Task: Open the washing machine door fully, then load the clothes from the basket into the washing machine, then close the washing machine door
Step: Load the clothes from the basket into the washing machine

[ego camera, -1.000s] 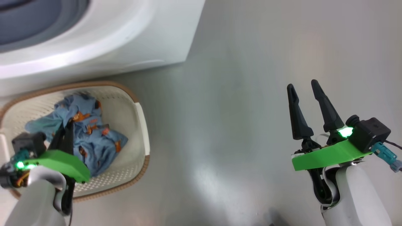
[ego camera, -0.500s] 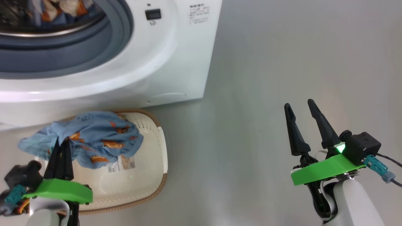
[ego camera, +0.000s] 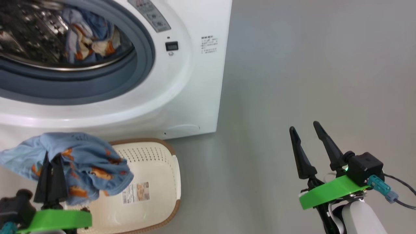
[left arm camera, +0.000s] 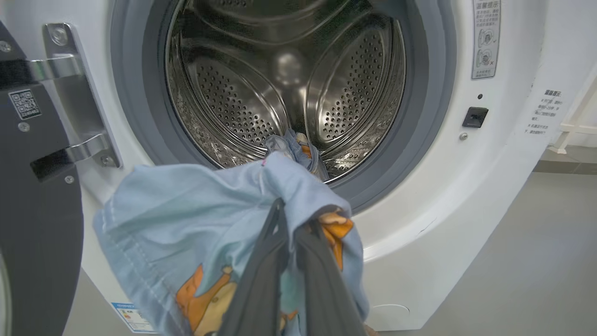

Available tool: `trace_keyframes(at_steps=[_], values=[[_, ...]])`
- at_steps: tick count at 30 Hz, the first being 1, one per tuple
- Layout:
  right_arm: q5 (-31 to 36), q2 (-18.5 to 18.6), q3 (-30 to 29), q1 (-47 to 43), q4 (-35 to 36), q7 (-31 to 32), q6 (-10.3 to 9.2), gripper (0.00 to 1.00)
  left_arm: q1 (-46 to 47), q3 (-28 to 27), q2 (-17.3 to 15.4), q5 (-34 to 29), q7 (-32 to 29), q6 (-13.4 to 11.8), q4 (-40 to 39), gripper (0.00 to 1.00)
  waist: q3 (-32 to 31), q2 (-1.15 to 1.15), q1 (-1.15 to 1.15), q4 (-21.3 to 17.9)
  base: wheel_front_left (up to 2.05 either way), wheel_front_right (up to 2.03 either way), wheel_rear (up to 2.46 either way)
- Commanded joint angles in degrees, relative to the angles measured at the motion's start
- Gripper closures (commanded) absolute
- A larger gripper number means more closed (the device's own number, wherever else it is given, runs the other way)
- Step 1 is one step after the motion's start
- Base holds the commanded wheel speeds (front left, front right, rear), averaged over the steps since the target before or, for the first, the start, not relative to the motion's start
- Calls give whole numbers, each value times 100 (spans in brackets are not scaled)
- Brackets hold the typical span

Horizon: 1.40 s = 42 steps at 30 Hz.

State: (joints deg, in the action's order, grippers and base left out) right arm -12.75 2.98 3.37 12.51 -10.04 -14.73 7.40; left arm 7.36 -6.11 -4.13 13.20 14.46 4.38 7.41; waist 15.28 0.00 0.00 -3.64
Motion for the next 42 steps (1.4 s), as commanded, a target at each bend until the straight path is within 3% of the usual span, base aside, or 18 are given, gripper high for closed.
trace_keyframes(at_steps=[1, 15, 42], values=[[77, -11, 166, -93, 122, -27, 9, 0, -139, -247, -57, -120, 53, 74, -324, 100, -302, 0, 0, -2, 0, 0, 0], [114, -11, 181, -275, 122, -27, 9, 0, -915, -565, 67, -434, 53, 139, -1151, 100, -791, 0, 0, -50, 0, 0, 0], [115, -11, 94, -683, 19, -27, 9, 0, -1551, -399, 122, -456, 53, 70, -1223, 100, -1546, 0, 0, 10, 0, 0, 0]])
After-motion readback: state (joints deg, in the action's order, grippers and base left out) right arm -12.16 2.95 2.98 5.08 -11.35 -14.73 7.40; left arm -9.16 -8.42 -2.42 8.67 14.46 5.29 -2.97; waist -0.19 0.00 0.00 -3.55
